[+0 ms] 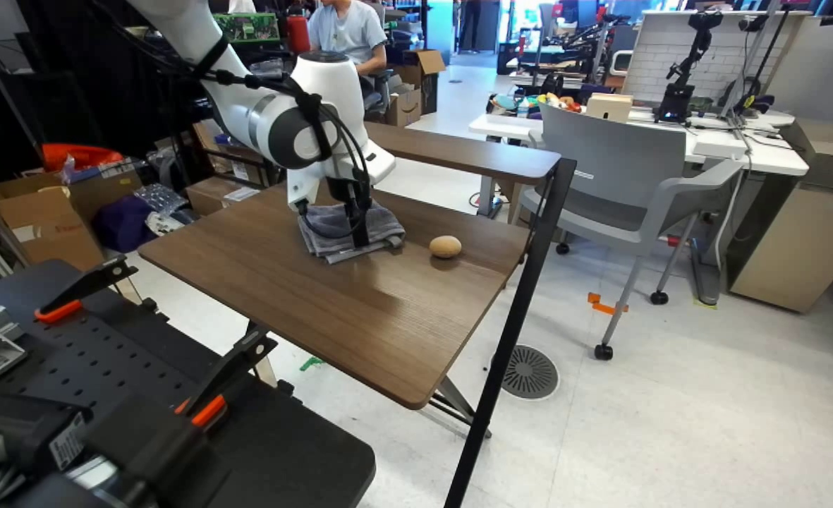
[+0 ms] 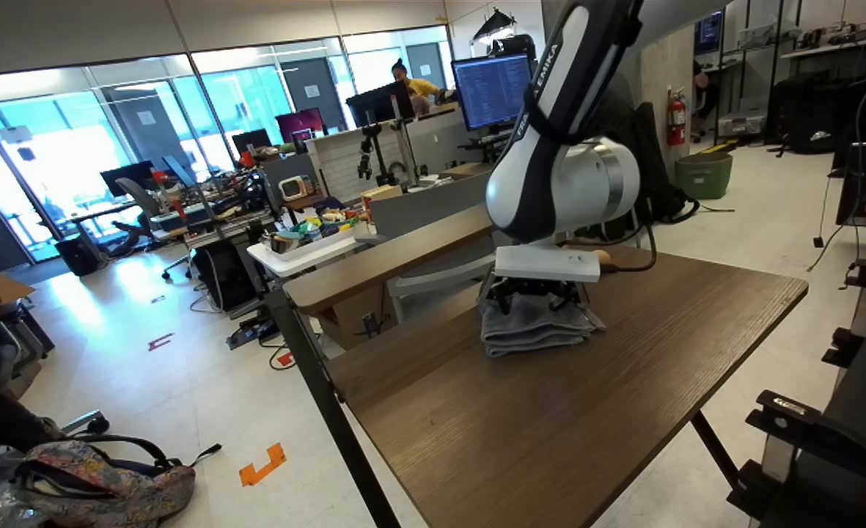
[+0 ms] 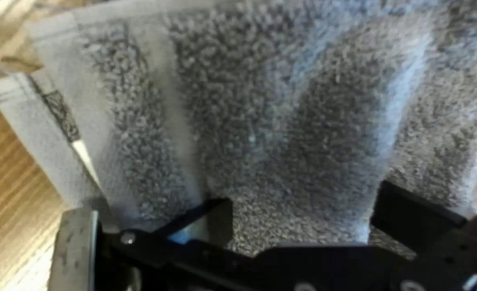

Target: Move the brown object to the right, the use the gray towel to wipe the table

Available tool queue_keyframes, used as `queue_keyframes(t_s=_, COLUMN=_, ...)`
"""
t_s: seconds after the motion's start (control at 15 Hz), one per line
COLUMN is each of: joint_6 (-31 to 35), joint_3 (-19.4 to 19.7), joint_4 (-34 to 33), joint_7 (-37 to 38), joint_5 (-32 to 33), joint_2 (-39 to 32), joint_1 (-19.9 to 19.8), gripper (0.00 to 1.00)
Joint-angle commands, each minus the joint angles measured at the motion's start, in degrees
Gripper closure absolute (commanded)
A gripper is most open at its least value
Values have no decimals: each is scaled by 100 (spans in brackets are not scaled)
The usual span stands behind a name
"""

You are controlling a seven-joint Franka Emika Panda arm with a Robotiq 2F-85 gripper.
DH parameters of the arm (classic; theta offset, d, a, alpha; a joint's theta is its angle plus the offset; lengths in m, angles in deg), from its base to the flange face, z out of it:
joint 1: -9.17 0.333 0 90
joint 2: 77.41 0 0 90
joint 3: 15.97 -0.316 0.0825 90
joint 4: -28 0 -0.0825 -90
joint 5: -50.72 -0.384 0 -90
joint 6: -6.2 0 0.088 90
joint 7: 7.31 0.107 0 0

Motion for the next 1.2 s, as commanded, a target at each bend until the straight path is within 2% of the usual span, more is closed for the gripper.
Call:
queue_keyframes(t_s=0.0, joint_6=15, joint_3=-62, joint_4=-687, joint_7=196, joint_5=-196, joint_2=-631, joint_1=-84, gripper=0)
queue_keyframes(t_s=0.2, joint_6=308, joint_3=-576, joint_4=-560, joint_7=-76, joint_5=-256, joint_2=-590, joint_1=-150, gripper=0)
queue_keyframes(t_s=0.47, joint_6=734, joint_3=-1196, joint_4=-337, joint_7=-433, joint_5=-267, joint_2=-553, joint_1=14, gripper=0)
queue_keyframes(t_s=0.67, joint_6=939, joint_3=-1461, joint_4=-282, joint_7=-704, joint_5=-234, joint_2=-625, joint_1=173, gripper=0)
queue_keyframes(t_s=0.8, joint_6=929, joint_3=-1456, joint_4=-262, joint_7=-783, joint_5=-214, joint_2=-587, joint_1=208, gripper=0)
queue_keyframes(t_s=1.13, joint_6=1086, joint_3=-1004, joint_4=8, joint_7=-803, joint_5=-137, joint_2=-244, joint_1=173, gripper=0)
